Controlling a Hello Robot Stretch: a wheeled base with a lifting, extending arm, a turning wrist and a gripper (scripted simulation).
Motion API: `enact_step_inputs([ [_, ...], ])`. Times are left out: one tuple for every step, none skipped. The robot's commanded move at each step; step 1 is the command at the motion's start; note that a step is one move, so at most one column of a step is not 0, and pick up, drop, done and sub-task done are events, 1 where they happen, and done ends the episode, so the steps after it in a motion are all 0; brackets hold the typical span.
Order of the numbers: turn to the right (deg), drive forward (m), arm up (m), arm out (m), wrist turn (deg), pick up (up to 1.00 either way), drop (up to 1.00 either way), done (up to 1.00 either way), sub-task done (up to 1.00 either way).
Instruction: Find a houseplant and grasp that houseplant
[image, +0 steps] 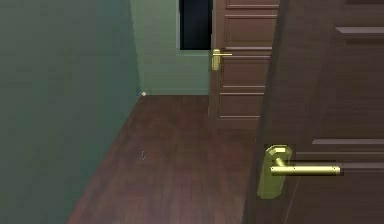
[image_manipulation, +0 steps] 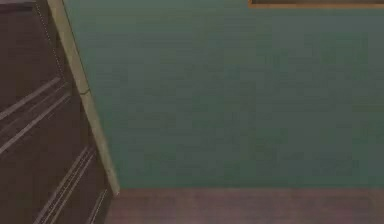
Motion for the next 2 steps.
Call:
enact_step_inputs([
  [0.0, 0.45, 0.0, 0.0, 0.0, 0.0, 0.0, 0.0, 0.0],
  [-33.0, 0.0, 0.0, 0.0, 0.0, 0.0, 0.0, 0.0, 0.0],
])
